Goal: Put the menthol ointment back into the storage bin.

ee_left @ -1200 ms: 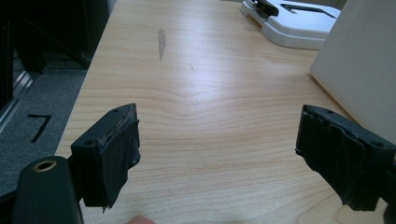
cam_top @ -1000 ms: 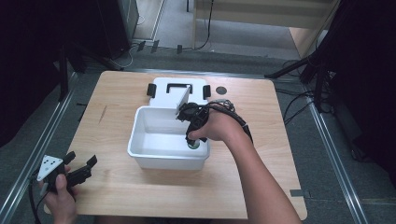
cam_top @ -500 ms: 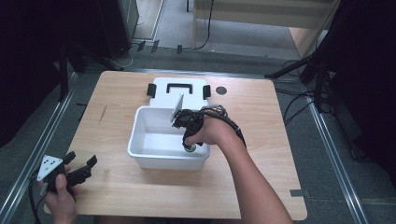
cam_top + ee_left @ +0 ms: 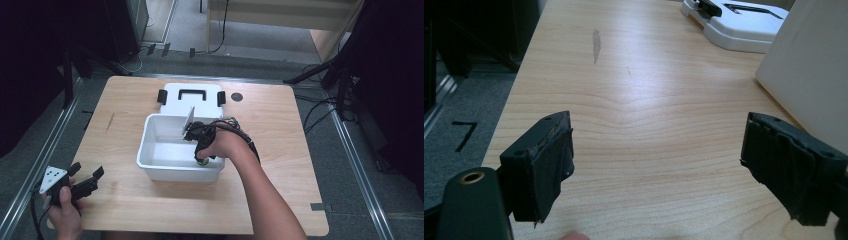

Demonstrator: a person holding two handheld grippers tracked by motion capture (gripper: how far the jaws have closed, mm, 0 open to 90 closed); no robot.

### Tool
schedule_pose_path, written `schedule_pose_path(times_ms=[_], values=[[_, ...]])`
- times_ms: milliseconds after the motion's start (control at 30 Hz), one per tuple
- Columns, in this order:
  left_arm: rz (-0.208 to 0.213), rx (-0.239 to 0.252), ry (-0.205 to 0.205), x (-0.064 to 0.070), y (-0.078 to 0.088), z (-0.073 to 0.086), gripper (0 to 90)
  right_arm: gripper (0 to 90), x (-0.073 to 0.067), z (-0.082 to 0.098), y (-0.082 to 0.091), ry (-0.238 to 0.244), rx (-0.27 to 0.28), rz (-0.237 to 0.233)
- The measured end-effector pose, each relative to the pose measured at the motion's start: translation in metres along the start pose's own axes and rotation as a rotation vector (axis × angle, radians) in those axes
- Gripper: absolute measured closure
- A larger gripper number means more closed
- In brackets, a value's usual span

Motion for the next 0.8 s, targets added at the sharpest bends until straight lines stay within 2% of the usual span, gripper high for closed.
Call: schedule_pose_path(times_ms=[400,533,800], values=[[0.001,-0.001,0.002,0.0,0.0,0.0,14.0,51.1,-0.003,0.001,-0.017,0.015,-0.036,0.008],[0.0,-0.001,0.002,0.0,0.0,0.0,14.0,50.4,-0.003,0.001,-0.018,0.019,-0.042,0.012],[0.001,-0.001,0.003,0.0,0.0,0.0,14.0,49.0,-0.002,0.001,-0.014,0.018,-0.019,0.008]])
Point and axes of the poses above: each handheld gripper's, and its own axes: y roughly backward along the jaws, z roughly out of its underside, x roughly to its right, the point moved 7 cm from there along -y, roughly forward along the jaws, and after that the axes turned 5 degrees about z, right-handed, at the moved point
